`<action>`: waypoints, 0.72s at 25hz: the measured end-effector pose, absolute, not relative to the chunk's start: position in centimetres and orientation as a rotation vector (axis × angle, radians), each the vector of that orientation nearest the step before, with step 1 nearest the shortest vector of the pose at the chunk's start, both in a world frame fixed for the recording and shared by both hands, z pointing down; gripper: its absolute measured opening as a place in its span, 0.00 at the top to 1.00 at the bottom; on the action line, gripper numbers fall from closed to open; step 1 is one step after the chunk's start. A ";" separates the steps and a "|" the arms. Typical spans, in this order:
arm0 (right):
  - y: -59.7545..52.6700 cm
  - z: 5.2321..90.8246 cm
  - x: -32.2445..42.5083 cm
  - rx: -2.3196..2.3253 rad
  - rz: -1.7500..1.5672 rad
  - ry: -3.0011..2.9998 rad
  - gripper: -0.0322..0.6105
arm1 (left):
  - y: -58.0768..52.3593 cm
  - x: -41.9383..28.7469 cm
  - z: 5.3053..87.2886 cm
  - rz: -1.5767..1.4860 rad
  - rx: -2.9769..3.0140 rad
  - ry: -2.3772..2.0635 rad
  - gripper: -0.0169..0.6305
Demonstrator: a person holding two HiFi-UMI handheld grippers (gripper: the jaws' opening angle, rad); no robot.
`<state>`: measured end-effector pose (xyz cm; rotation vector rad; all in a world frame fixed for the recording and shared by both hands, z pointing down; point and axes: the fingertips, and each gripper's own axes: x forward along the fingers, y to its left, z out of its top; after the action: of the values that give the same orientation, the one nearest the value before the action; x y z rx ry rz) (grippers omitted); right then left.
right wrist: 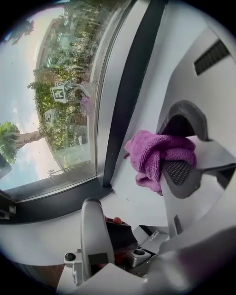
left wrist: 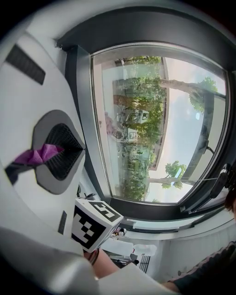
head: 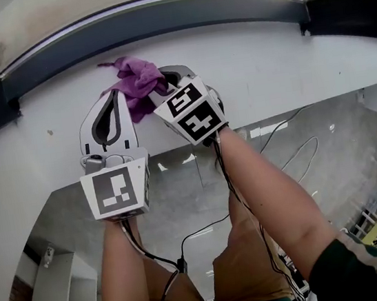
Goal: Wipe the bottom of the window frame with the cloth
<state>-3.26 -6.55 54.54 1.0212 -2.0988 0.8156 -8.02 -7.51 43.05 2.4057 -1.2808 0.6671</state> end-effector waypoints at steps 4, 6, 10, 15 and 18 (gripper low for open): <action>-6.2 53.7 -1.8 1.052 0.822 -2.088 0.78 | -7.2 -6.4 42.4 0.670 2.429 -1.244 0.96; -6.0 53.7 -0.3 1.071 0.828 -2.080 0.78 | -7.1 -4.8 42.5 0.671 2.440 -1.225 0.96; -5.4 54.4 3.6 1.103 0.844 -2.063 0.78 | -6.5 -0.7 43.4 0.693 2.469 -1.167 0.96; -4.8 54.7 7.9 1.140 0.839 -2.045 0.78 | -6.0 3.5 43.8 0.703 2.501 -1.117 0.96; -4.2 54.7 10.2 1.149 0.838 -2.034 0.78 | -5.6 6.0 43.7 0.706 2.520 -1.089 0.96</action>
<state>10.24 -4.22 54.69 1.1485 -2.0340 0.8384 5.98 -5.62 43.65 2.5203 -1.0893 0.7060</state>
